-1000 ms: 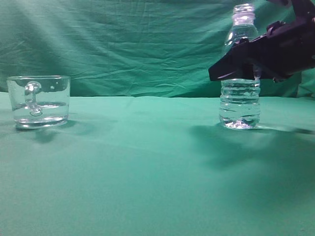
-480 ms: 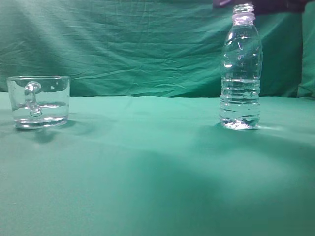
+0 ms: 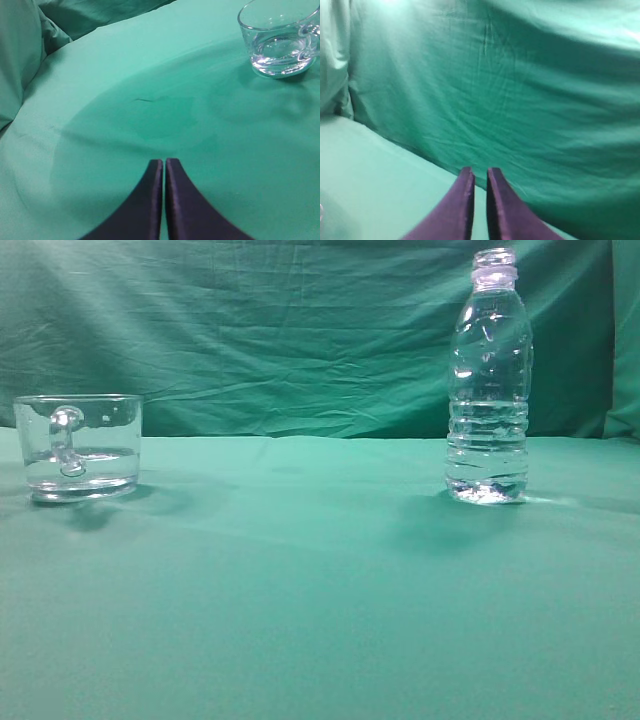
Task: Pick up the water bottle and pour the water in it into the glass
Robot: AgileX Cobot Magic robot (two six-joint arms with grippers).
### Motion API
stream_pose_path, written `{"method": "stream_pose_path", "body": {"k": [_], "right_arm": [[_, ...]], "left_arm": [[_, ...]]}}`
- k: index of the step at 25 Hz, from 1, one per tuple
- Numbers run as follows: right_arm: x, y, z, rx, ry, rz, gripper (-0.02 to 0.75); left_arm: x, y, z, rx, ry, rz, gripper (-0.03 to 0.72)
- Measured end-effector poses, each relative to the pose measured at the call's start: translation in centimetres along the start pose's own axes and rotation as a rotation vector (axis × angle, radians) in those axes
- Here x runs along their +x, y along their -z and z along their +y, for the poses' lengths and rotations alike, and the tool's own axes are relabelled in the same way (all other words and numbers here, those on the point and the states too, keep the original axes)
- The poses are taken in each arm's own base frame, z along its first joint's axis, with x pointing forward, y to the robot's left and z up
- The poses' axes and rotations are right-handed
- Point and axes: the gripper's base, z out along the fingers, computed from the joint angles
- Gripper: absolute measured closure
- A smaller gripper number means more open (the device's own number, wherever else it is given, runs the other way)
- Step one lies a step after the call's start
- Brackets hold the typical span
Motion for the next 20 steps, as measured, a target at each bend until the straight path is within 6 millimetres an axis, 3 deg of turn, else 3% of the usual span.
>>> {"method": "stream_pose_path", "body": {"k": [1,10,15,20], "right_arm": [[-0.7,0.7,0.3,-0.012,0.004,-0.021,0.738],[-5.9,7.7,3.0,-0.099,0.069,-0.206,0.738],[-7.0,10.8,4.3,-0.116,0.247,-0.260,0.738],[-8.0,14.2,4.1,0.019,0.148,-0.312,0.738]], "left_arm": [[0.0,0.0,0.0,0.000,0.000,0.000,0.688],[0.0,0.0,0.0,0.000,0.000,0.000,0.688],[0.0,0.0,0.0,0.000,0.000,0.000,0.688],[0.0,0.0,0.0,0.000,0.000,0.000,0.688]]}}
